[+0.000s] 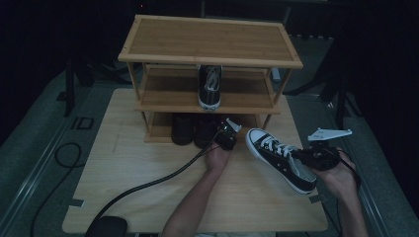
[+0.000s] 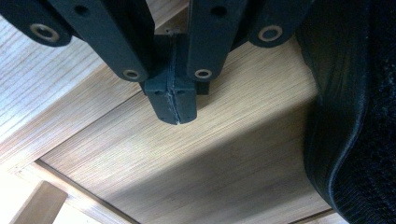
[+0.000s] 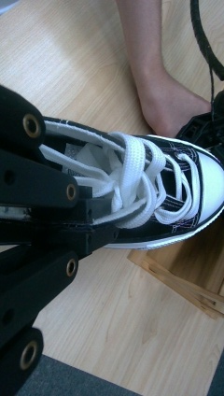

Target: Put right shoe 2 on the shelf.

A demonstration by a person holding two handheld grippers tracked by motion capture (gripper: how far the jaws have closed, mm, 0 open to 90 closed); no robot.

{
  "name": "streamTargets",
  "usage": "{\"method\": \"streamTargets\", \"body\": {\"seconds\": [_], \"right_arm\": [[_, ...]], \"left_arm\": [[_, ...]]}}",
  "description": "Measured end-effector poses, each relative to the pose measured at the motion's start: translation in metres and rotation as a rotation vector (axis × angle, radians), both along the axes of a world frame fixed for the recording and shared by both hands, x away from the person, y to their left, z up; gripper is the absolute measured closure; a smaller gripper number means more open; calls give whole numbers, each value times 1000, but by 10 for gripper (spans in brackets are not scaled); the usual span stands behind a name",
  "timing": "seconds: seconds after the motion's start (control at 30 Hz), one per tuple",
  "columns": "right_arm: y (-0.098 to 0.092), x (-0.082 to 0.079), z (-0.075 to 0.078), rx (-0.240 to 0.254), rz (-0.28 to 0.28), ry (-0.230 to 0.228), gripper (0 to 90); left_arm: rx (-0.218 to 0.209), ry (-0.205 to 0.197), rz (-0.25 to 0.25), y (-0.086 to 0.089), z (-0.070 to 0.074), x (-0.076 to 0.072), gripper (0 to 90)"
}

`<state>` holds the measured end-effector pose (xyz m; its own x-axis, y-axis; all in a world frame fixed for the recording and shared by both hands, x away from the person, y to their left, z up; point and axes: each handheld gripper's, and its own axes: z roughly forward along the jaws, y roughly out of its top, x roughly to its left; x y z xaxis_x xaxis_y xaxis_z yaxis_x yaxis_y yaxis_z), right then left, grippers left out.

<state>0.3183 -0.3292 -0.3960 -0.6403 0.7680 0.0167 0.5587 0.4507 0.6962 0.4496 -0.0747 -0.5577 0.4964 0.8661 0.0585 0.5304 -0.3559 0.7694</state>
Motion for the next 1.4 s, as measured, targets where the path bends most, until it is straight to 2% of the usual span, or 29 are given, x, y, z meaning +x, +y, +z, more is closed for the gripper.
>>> {"method": "streamTargets", "body": {"seconds": [0.5,0.8,1.0,1.03,1.23,1.4], "right_arm": [[-2,7,20,10,15,-28,887],[1,10,35,22,37,-44,887],[4,12,43,12,50,-51,888],[6,13,48,13,59,-57,887],[8,14,58,44,75,-68,887],[15,18,64,44,82,-77,887]], "left_arm": [[-11,-5,8,-1,0,0,899],[-1,0,1,0,0,0,899],[1,2,-3,0,0,0,899],[1,2,-2,0,0,0,899],[5,-3,10,0,0,0,899],[3,-2,7,0,0,0,899]]}}
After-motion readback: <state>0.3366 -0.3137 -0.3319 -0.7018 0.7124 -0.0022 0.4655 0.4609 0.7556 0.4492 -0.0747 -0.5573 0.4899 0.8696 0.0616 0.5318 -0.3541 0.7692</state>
